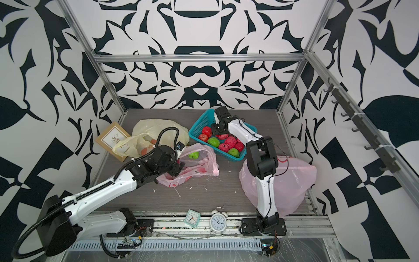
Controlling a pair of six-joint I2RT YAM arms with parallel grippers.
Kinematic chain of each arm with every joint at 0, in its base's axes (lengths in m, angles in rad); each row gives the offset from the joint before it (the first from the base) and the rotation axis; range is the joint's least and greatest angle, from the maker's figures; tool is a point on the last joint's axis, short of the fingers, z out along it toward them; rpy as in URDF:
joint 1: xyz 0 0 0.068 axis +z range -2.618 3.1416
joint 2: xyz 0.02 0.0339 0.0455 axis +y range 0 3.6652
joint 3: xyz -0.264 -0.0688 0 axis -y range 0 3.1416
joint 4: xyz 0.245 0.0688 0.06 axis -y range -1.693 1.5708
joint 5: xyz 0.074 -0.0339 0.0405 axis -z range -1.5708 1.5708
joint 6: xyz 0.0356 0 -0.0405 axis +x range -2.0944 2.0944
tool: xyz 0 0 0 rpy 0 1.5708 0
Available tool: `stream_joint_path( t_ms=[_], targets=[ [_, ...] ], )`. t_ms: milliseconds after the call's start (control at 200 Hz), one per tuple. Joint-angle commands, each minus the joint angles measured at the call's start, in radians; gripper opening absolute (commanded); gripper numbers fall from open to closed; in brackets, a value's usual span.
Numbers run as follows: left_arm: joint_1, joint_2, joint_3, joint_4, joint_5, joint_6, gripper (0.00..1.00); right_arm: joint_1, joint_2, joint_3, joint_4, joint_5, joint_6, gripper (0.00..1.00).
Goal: Untie the knot of a plastic bag & take out the apple
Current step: Place the apple in the basket, then adjust the plastic bag at the center of the board.
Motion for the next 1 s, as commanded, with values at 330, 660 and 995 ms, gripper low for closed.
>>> stream_joint_path(
  t_ms=[330,660,995],
  targets=[
    [-0.001,0.087,0.067,-0.001,-0.081,0.097,0.83,-0.009,-0.078,0.012,0.001,-0.006,-0.013,0.74],
    [0.005,0.196,0.074,0.071,-0.137,0.147,0.87,-0.009,-0.325,-0.076,0.037,-0.044,0.006,0.79],
    [0.068,0.204,0.049,0.090,-0.145,0.152,0.26,0.043,-0.596,-0.226,0.105,-0.342,-0.023,0.77]
  ],
)
